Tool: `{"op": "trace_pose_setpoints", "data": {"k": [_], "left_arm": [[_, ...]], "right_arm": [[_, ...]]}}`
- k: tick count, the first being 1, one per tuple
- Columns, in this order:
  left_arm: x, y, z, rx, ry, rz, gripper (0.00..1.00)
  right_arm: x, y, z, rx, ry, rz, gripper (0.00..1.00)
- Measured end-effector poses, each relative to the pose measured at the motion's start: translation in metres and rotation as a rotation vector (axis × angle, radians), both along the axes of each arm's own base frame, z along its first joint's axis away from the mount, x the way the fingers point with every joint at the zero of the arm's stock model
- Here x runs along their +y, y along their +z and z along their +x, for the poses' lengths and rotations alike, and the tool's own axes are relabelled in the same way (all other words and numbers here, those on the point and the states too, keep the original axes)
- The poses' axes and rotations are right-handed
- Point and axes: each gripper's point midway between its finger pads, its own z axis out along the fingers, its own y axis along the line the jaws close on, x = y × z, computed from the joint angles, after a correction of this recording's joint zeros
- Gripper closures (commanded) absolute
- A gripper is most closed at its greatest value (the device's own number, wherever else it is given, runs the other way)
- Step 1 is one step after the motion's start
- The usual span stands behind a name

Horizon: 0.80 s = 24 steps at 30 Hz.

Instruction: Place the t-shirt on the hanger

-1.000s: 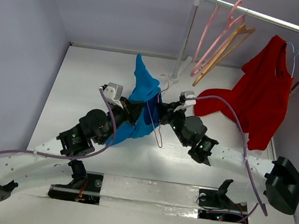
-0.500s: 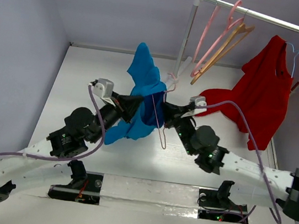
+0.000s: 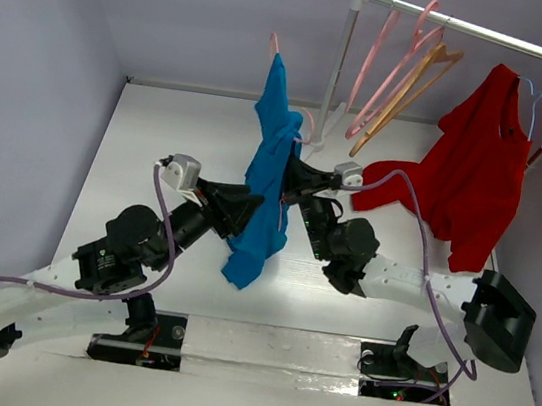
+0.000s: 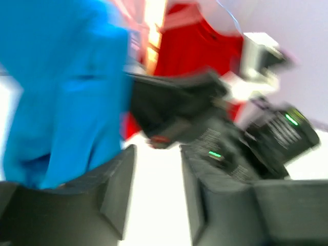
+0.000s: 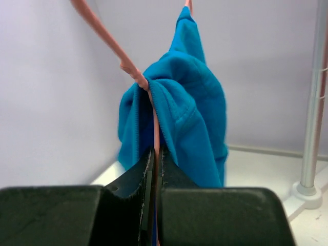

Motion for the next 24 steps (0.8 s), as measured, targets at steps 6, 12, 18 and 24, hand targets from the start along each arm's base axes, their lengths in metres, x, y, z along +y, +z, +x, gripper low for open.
{"op": "trace_pose_setpoints", "data": {"k": [6,12,18,24], "left_arm": [[0.029,0.018,0.027,0.025,0.221,-0.089,0.49],[0.002,0.057,0.058,0.019,0.304,-0.115,0.48],[-0.028,0.031,0.104,0.062,0.329,-0.05,0.47],[-0.04,0.018,0.115,0.113,0.304,-0.099,0.45]], "right_arm": [[-0.025,0.013,-0.019,-0.002,0.053,0.086,1.0],[-0.033,-0.007,-0.037,0.049,0.139,0.098,1.0],[-0.034,-0.017,-0.049,0.091,0.205,0.081,1.0],[-0.03,-0.021,-0.052,0.102,0.234,0.067,1.0]]}}
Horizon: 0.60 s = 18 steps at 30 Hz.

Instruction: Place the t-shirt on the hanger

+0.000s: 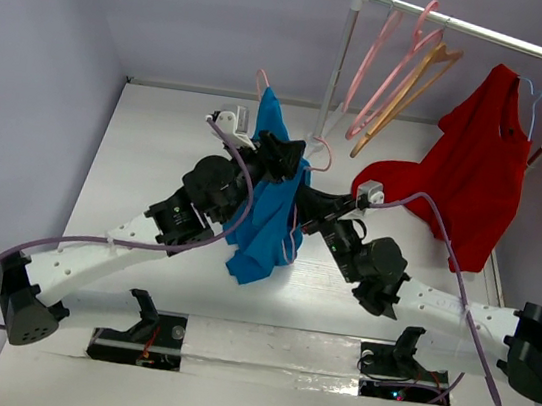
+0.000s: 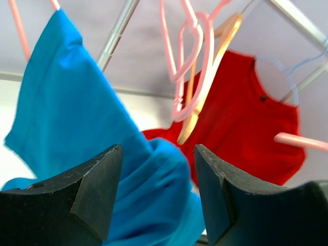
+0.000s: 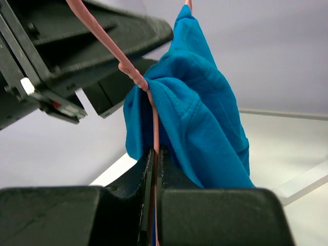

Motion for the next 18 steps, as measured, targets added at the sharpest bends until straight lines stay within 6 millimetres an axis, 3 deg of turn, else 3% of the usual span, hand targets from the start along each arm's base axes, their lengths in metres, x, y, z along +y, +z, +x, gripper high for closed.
{"op": "trace_pose_setpoints", "data": {"k": [8,18], "left_arm": [[0.01,0.003,0.009,-0.006,0.022,-0.125,0.45],[0.024,-0.021,0.025,0.044,0.061,-0.167,0.44]], "right_arm": [[0.01,-0.015,0.0,0.022,0.031,-0.043,1.0],[0.019,-0.031,0.004,0.046,0.034,-0.106,1.0]]}}
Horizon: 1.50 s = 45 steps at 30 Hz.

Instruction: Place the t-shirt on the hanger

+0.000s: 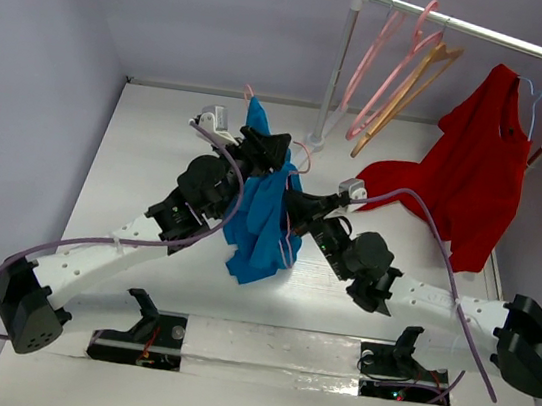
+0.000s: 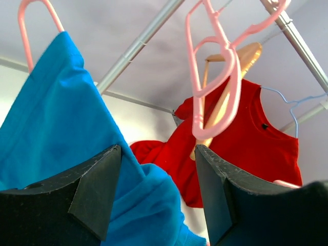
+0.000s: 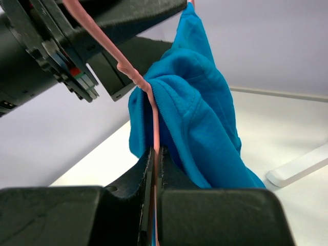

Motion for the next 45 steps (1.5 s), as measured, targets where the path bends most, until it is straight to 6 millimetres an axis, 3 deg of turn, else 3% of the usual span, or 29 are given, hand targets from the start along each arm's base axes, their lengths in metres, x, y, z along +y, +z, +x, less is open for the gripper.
{"op": "trace_pose_setpoints", "data": {"k": [7,14,15,16,19,22,28,29,33,36,39,41,42,44,45], "left_arm": [[0.006,-0.016,0.005,0.033,-0.006,-0.01,0.45],[-0.007,-0.024,0.01,0.048,-0.058,-0.016,0.48],[-0.009,-0.025,0.01,0.048,-0.065,-0.018,0.51],[-0.011,-0.025,0.01,0.047,-0.072,-0.022,0.6],[-0.015,-0.023,0.011,0.039,-0.084,-0.037,0.69],[-0.016,-0.023,0.011,0.033,-0.092,-0.069,0.98],[-0.019,-0.029,0.007,0.045,-0.118,-0.092,1.0],[-0.019,-0.03,0.006,0.046,-0.119,-0.092,1.0],[-0.016,-0.032,0.004,0.049,-0.122,-0.099,1.0],[-0.007,-0.031,0.008,0.043,-0.096,-0.107,1.0],[0.0,-0.029,0.011,0.041,-0.078,-0.12,1.0],[0.003,-0.026,0.011,0.037,-0.075,-0.13,1.0],[0.004,-0.024,0.011,0.034,-0.074,-0.135,1.0],[0.007,-0.02,0.01,0.029,-0.074,-0.145,1.0],[0.007,-0.019,0.009,0.027,-0.075,-0.148,1.0]], "right_arm": [[0.002,0.003,0.002,-0.016,-0.009,-0.026,1.0],[0.004,0.002,0.003,-0.029,-0.01,-0.05,1.0],[0.005,0.002,0.003,-0.029,-0.006,-0.052,1.0],[0.006,0.002,0.003,-0.03,-0.002,-0.056,1.0],[0.012,0.0,0.004,-0.028,0.011,-0.065,1.0],[0.016,-0.005,0.004,-0.021,0.019,-0.081,1.0],[0.022,-0.022,0.004,0.006,0.041,-0.129,1.0],[0.022,-0.024,0.004,0.011,0.043,-0.131,0.97],[0.022,-0.025,0.002,0.034,0.053,-0.122,0.65],[0.016,-0.019,-0.002,0.052,0.059,-0.101,0.5],[0.005,-0.01,-0.009,0.062,0.066,-0.07,0.46],[-0.005,-0.011,-0.015,0.075,0.069,-0.055,0.49],[-0.009,-0.013,-0.017,0.081,0.069,-0.051,0.78],[-0.019,-0.024,-0.021,0.105,0.063,-0.054,0.98],[-0.022,-0.032,-0.022,0.123,0.058,-0.056,1.0]]}}
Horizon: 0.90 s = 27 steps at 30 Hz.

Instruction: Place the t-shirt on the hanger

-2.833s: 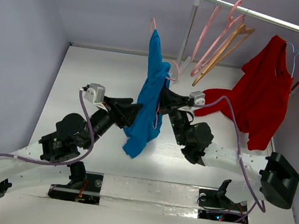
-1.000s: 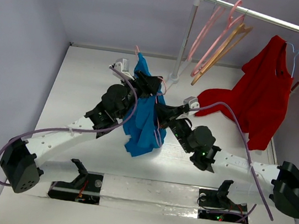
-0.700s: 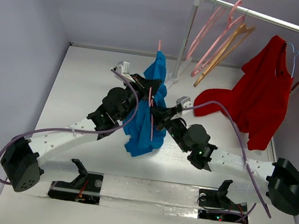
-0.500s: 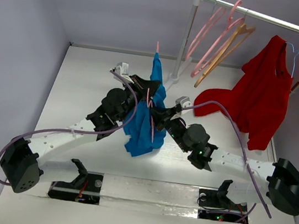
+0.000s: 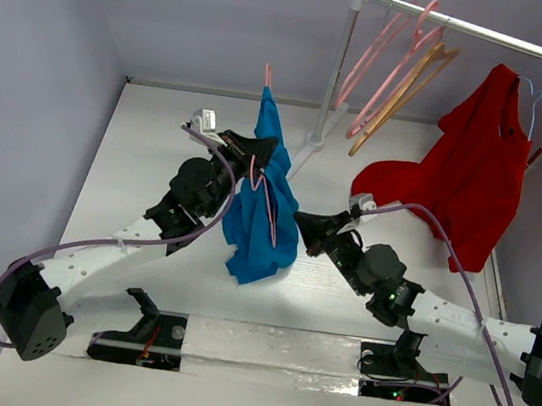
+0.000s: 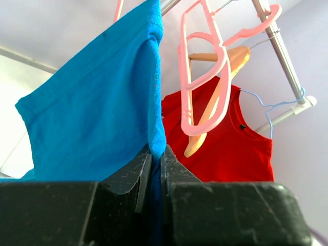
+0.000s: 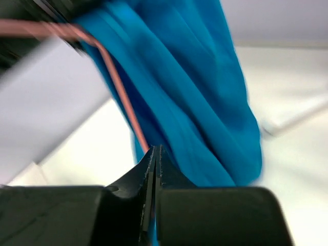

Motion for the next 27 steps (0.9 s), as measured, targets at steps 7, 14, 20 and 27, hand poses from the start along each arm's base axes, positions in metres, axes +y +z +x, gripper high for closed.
{"op": "trace_pose_setpoints", "data": {"k": [7,14,20,27], "left_arm": [[0.002,0.005,-0.005,0.0,-0.012,-0.02,1.0],[0.0,0.006,-0.008,0.008,-0.033,-0.032,1.0],[0.001,0.008,-0.009,0.008,-0.036,-0.037,1.0],[0.0,0.009,-0.011,0.006,-0.042,-0.041,1.0]], "right_arm": [[-0.004,-0.078,0.0,0.158,-0.024,-0.12,0.82],[-0.002,-0.133,0.011,0.237,-0.082,-0.258,0.55],[-0.003,-0.145,0.019,0.228,-0.123,-0.322,0.56],[0.006,-0.146,0.027,0.21,-0.131,-0.35,0.97]]}}
